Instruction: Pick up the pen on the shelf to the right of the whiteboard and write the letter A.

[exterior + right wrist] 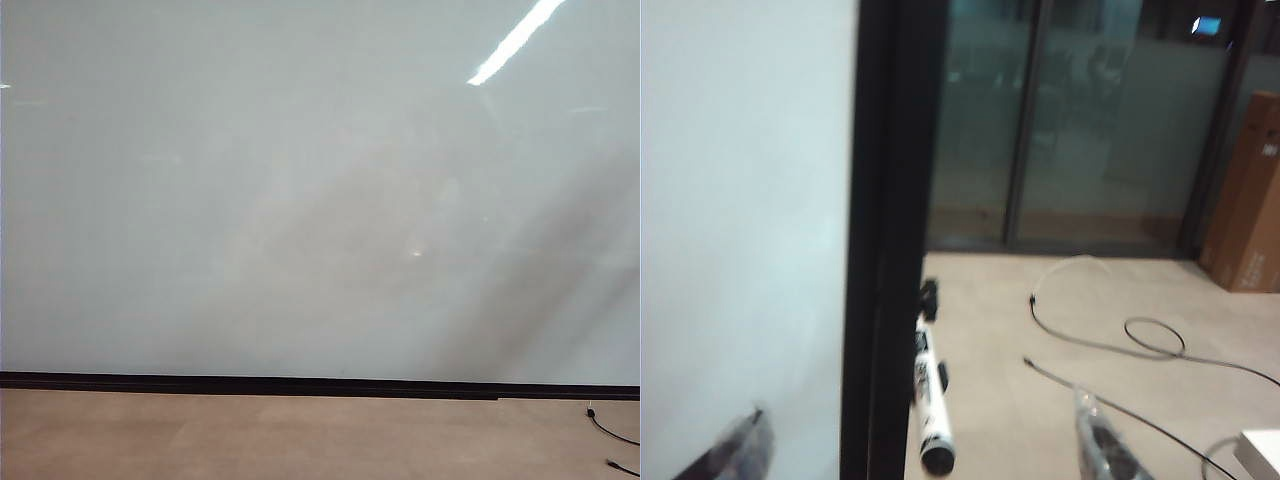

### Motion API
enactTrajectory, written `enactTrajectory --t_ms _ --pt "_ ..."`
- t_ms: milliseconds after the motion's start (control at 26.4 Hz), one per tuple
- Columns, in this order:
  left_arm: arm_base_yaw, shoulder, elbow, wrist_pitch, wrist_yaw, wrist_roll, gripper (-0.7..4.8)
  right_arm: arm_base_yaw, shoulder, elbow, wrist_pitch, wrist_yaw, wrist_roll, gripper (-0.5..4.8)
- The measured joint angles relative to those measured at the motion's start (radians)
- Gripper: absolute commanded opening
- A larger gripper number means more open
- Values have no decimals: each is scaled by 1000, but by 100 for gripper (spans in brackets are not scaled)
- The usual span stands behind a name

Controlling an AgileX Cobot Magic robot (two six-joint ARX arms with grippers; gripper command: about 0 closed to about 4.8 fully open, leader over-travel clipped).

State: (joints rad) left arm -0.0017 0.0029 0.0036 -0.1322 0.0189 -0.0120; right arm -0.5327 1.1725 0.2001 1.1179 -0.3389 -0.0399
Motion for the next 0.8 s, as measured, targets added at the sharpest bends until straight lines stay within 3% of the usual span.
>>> enactTrajectory --t_ms 266,493,797 --pt "0 0 0 0 0 0 -4 -14 293 75 255 -69 70 391" --pt "0 0 0 0 0 0 -4 -16 530 230 271 -196 80 391" --pt "0 0 0 0 0 0 -5 -20 698 368 272 -242 110 386"
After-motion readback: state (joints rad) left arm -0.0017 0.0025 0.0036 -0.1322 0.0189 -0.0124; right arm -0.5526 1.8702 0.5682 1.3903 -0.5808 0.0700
